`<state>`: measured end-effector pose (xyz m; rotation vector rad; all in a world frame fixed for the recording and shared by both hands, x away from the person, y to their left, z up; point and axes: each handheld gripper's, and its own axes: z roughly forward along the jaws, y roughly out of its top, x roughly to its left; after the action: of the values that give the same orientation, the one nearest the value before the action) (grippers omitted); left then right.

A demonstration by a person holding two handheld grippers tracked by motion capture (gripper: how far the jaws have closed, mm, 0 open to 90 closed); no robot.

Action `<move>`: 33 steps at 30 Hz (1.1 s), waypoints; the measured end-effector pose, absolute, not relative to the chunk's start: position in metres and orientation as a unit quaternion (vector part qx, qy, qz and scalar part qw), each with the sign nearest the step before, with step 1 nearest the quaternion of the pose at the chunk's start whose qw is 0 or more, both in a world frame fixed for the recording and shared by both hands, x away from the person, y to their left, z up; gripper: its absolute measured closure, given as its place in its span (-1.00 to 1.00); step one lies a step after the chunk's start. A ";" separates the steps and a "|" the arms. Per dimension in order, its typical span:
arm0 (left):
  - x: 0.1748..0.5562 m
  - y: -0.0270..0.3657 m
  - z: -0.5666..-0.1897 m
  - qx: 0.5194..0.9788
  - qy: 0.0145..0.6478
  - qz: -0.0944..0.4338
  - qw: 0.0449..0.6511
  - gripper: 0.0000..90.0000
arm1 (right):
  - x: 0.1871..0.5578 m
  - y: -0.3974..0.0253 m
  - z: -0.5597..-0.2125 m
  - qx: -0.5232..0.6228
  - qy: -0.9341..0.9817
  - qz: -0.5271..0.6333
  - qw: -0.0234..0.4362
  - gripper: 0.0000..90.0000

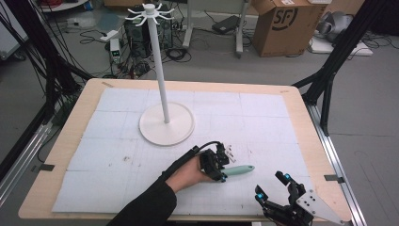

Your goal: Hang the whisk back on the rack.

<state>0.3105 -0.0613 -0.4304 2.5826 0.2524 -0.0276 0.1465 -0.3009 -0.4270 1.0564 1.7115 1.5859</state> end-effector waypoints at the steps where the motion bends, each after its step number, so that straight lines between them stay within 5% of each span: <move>1: 0.311 -0.059 -0.429 0.956 0.097 -0.010 0.276 0.54 | 0.147 -0.301 -0.427 0.395 0.640 0.593 0.287 -0.67; 33: 0.327 0.105 -0.327 0.837 0.224 0.082 0.492 0.54 | 0.152 -0.295 -0.429 0.395 0.650 0.584 0.284 -0.67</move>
<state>0.3268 0.1050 -0.3268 2.0322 0.5430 0.1982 0.1521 -0.2954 -0.4294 1.0565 1.7392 1.5616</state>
